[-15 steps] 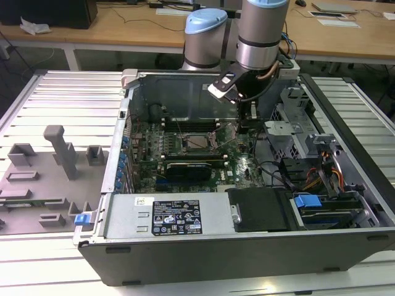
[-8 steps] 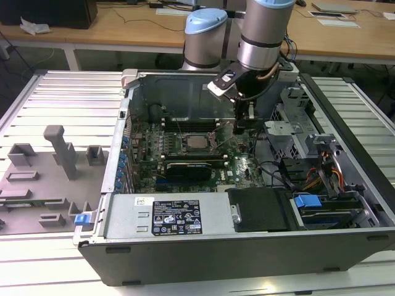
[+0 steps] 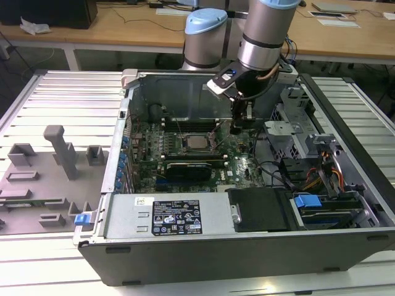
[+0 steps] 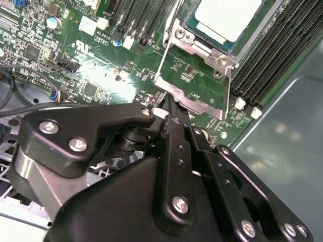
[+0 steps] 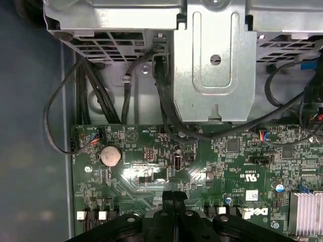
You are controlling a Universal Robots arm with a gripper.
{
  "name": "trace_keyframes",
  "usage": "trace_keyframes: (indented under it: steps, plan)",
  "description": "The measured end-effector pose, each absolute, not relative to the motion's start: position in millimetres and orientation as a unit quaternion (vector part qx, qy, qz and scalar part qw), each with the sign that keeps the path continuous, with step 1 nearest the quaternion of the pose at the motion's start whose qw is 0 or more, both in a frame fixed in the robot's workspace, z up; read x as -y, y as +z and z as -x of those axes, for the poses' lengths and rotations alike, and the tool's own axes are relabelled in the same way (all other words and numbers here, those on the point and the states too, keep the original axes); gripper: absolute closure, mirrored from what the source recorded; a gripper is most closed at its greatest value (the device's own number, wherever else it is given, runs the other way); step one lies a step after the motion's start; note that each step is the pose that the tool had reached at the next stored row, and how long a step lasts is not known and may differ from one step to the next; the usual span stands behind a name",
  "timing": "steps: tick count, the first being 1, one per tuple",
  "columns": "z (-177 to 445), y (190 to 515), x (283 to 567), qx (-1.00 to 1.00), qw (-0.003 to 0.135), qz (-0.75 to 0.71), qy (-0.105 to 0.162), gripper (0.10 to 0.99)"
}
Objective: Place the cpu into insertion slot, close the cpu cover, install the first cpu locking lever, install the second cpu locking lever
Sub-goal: 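Close the cpu cover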
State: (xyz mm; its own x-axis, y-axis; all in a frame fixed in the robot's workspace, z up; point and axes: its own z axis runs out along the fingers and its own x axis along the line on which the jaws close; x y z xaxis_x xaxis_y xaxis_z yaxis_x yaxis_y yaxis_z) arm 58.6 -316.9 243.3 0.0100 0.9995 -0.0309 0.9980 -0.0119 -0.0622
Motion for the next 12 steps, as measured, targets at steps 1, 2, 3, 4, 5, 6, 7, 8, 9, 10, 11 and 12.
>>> trace_keyframes:
  steps: [1,2,3,4,5,6,7,8,9,10,11,12]
  plan:
    - [-56.7,243.3,316.9,0.703,0.011,0.711,0.033,0.980]
    - [-53.2,243.4,316.9,0.702,0.011,0.711,0.033,0.980]
    - [-50.7,243.4,316.9,0.702,0.011,0.711,0.033,0.980]
    - [-47.8,243.4,317.0,0.702,0.011,0.711,0.033,0.980]
    - [-44.6,243.4,317.0,0.702,0.011,0.711,0.033,0.980]
    - [-42.0,243.4,316.9,0.702,0.011,0.711,0.033,0.980]
    - [-37.8,243.4,316.9,0.702,0.011,0.712,0.033,0.980]
    - [-35.3,243.4,316.9,0.702,0.011,0.712,0.033,0.980]
    - [-32.6,243.4,316.9,0.701,0.011,0.712,0.033,0.980]
    - [-27.9,243.3,316.9,0.701,0.011,0.712,0.033,0.980]
    - [-23.8,243.4,317.0,0.701,0.011,0.712,0.033,0.980]
    - [-19.8,243.4,317.0,0.701,0.011,0.712,0.033,0.980]
